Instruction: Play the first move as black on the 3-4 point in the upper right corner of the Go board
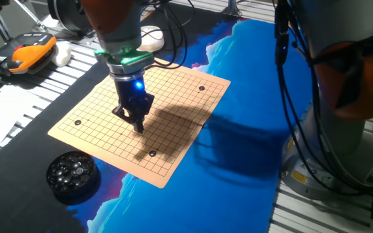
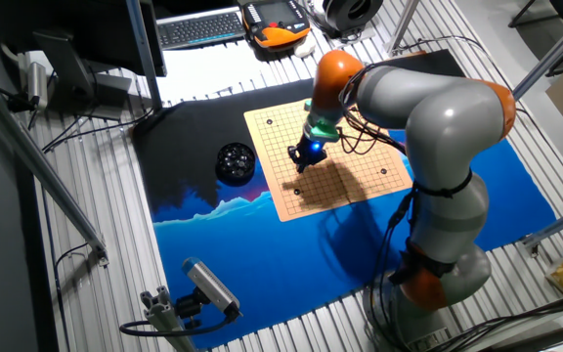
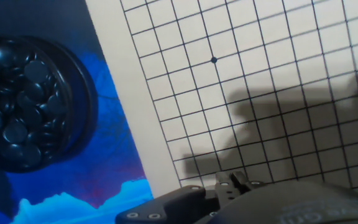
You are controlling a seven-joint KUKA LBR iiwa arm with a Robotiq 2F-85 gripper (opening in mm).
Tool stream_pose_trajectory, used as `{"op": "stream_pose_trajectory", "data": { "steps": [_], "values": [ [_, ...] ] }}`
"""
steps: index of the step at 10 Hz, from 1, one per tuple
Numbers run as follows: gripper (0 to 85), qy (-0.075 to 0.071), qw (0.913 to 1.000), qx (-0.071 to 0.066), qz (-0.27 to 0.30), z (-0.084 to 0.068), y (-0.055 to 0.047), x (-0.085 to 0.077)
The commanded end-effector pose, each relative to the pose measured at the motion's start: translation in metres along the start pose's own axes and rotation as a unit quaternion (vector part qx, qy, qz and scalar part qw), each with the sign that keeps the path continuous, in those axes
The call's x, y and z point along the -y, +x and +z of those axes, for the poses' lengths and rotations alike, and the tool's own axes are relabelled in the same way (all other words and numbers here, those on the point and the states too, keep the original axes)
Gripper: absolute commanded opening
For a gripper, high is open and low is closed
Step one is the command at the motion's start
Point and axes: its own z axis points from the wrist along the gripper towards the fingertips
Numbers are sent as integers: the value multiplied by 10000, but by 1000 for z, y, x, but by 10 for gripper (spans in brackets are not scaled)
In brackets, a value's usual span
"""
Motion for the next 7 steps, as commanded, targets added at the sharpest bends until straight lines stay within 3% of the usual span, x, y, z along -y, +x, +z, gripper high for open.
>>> {"op": "stream_pose_trajectory", "data": {
  "steps": [1,5,7],
  "values": [
    [0,11,10000,-8,-30,0,0,0],
    [0,20,9999,89,49,0,0,0],
    [0,35,10000,72,53,3,9,1]
  ]
}}
